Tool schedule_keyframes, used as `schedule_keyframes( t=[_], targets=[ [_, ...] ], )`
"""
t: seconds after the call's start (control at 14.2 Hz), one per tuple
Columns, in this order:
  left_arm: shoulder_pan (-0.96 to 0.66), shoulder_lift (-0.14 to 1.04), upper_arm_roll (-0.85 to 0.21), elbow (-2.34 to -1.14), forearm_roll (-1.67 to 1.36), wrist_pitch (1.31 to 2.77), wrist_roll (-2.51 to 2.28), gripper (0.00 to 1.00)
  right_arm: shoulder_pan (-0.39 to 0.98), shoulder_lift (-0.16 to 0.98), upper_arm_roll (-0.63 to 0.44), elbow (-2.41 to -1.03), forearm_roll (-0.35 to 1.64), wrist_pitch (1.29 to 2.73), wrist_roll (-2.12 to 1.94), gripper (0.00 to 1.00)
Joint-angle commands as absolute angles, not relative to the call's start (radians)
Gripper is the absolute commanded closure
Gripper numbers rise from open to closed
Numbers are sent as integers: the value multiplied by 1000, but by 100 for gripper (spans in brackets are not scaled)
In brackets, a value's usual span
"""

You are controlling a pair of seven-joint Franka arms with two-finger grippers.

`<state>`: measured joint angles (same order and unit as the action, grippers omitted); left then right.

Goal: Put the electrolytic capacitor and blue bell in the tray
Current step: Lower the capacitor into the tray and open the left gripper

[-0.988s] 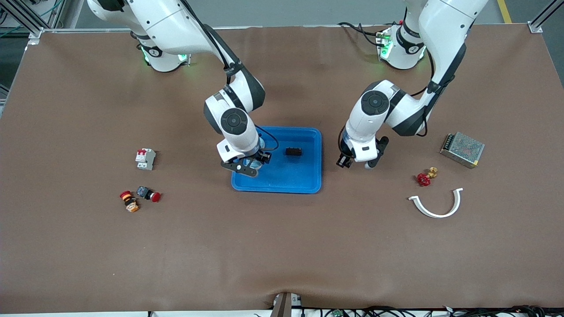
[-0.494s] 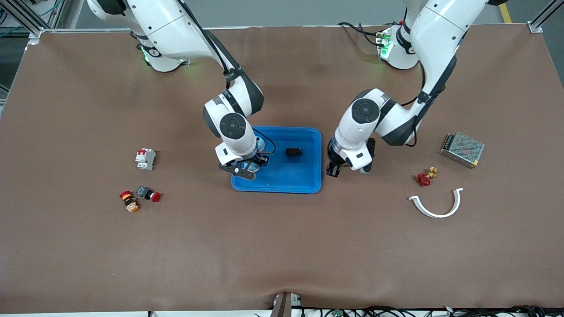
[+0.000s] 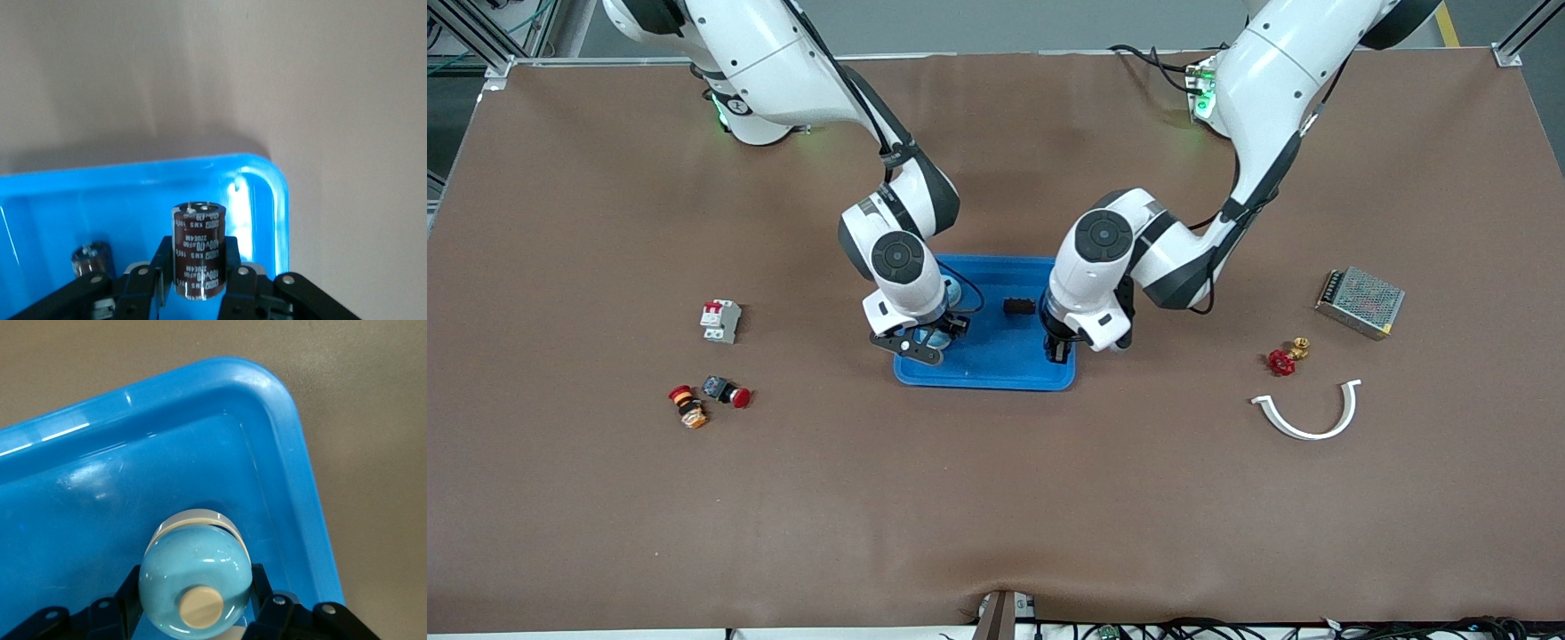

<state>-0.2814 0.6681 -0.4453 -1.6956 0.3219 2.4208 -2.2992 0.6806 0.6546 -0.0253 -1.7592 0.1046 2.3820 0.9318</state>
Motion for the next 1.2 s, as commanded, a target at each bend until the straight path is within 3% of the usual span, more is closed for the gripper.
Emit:
schedule_keyframes(
  t=[0.0,0.49,0.63,0.78,0.85,1.13],
  targets=[
    [-351,725,-402,-1585,316,2364,-2338,100,681,666,-25,-1741,106,2382,948,60],
    [-477,810,-308,-1496,311,2350,-2391,100,680,666,-25,-1741,106,2384,948,54],
    [-494,836,-302,-1474,313,2350,-2407,100,678,666,-25,-1741,106,2382,948,45],
    [-506,845,-302,-1468,316,2350,-2424,100,680,666,-25,-1741,106,2381,948,10],
    [-508,848,-302,-1468,316,2350,-2427,100,680,666,-25,-1741,106,2381,948,0],
    [-525,856,-295,-1466,318,2352,-2434,100,680,657,-25,-1740,107,2365,943,0]
  ],
)
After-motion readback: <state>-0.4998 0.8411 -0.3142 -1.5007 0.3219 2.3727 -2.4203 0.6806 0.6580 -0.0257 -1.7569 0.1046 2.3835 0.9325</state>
